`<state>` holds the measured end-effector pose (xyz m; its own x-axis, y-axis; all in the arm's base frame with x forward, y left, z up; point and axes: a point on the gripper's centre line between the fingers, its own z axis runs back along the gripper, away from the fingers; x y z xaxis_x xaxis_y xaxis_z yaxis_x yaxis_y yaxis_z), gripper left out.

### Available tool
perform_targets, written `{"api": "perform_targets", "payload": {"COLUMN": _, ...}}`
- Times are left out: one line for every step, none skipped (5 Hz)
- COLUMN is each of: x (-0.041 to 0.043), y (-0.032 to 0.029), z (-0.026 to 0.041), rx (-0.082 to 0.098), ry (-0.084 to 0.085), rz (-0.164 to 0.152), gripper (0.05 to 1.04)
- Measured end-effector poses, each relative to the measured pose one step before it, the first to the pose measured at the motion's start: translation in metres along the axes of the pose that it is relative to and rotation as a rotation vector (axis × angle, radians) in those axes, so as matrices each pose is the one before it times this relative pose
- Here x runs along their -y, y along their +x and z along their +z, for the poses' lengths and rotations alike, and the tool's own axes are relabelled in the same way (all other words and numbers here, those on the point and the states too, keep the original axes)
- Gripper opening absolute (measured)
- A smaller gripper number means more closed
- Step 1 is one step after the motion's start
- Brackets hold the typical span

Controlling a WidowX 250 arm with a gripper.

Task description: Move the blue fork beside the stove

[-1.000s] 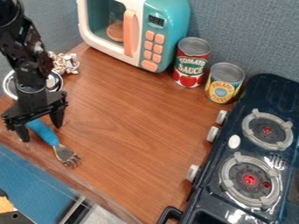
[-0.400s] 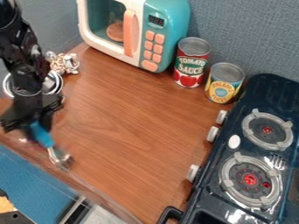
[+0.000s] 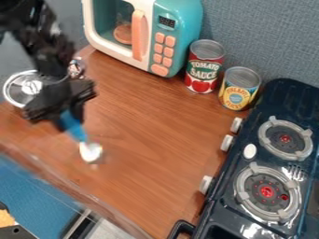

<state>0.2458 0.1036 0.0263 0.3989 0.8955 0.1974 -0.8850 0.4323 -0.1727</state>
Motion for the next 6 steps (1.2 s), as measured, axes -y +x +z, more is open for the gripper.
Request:
{"api": "perform_targets", "payload": {"x": 0.0365, "y": -0.01565, "z": 0.01795, "rx": -0.028, "ry": -0.0515, "rz": -0.0868, "gripper": 0.387}}
{"api": "perform_targets", "payload": {"x": 0.04342, "y": -0.00952, "z": 0.01101, "rx": 0.0078, "ry": -0.0614, "rz": -0.123, "gripper": 0.387}}
{"api": "perform_targets", "payload": {"x": 0.02847, "y": -0.00986, "z": -0.01699, "rx": -0.0311, "ry": 0.0025, "rz": -0.1269, "gripper": 0.387}}
{"api": "perform_targets", "payload": {"x": 0.01876, "y": -0.00234, "z": -0.01769, "rx": -0.0033, "ry": -0.008, "rz": -0.095, "gripper": 0.387}}
{"api": "perform_targets", "payload": {"x": 0.00557, "y": 0.00263, "z": -0.02303, "rx": -0.0168, "ry": 0.0059, "rz": -0.039, "gripper": 0.387}}
{"api": "perform_targets", "payload": {"x": 0.00435, "y": -0.00098, "z": -0.01759, "rx": 0.005, "ry": -0.0364, "rz": -0.0248, "gripper": 0.387}}
